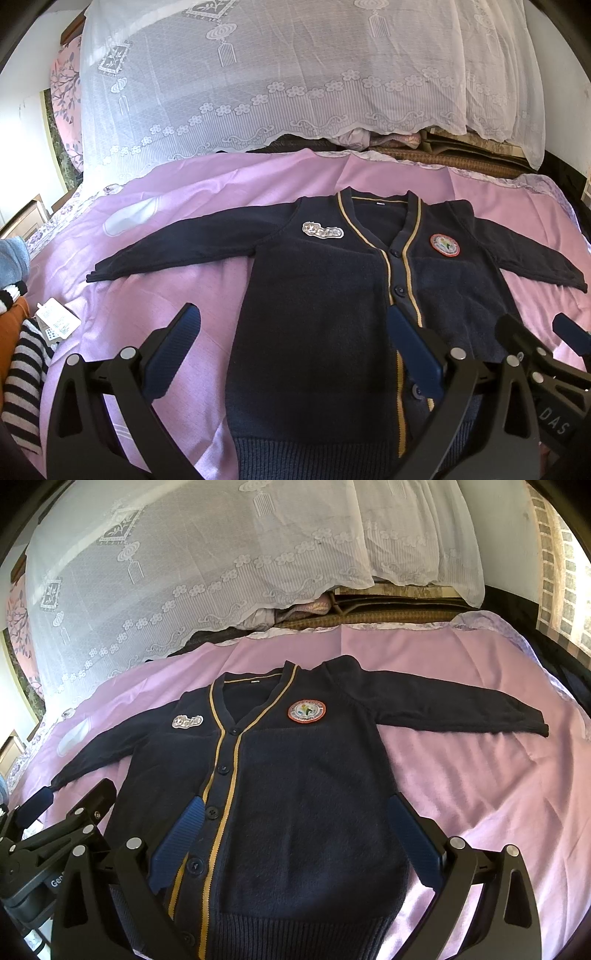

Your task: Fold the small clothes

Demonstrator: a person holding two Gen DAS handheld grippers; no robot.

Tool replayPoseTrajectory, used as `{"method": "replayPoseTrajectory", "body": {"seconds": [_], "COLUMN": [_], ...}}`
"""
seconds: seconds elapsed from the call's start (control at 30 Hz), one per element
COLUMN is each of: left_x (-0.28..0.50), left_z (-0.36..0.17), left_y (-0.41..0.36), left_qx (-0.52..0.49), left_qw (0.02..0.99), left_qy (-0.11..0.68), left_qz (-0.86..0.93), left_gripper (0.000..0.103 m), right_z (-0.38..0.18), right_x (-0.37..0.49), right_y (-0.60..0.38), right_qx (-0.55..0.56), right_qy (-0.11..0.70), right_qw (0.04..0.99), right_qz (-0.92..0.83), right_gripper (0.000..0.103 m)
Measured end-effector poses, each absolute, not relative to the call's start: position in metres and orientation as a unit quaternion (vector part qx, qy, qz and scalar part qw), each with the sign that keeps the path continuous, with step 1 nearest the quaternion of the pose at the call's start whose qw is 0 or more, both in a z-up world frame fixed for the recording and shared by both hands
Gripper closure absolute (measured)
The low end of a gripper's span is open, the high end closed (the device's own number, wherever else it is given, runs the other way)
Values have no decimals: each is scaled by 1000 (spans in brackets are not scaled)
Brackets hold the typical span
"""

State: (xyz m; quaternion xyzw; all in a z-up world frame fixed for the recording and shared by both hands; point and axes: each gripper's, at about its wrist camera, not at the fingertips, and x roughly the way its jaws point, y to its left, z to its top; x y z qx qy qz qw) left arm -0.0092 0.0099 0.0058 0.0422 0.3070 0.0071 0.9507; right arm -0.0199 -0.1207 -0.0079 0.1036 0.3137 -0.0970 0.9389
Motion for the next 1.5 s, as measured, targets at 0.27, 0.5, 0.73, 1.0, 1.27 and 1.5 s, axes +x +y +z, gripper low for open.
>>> {"method": "replayPoseTrajectory", "body": {"seconds": [0.27, 0.5, 0.73, 1.0, 1.27, 1.5], "left_x": [-13, -2, 17, 36, 33, 36], "left_z": [-1, -12, -26, -32, -34, -51], "left_y": [5, 7, 22, 43, 21, -8], "left_qx": [43, 39, 21, -29, 16, 91], "left_qw": [950, 942, 930, 915, 918, 909], "left_qy": [310, 333, 365, 400, 396, 406], "left_qz": [7, 18, 44, 33, 18, 17], "left_gripper": [4, 4, 4, 4, 4, 4], "right_z": [-7, -6, -14, -43, -56, -79], "right_x": [-18, -21, -22, -52, -84, -77], "right_y": [-123, -146, -219, -329, -415, -460], "right_qx": [100, 99, 275, 509, 518, 551], "right_qy": [313, 267, 250, 207, 169, 176], "right_qw": [939, 953, 928, 836, 830, 804], "right_qz": [-100, -101, -37, -22, -117, -139], "right_gripper": [3, 3, 3, 3, 23, 40]}}
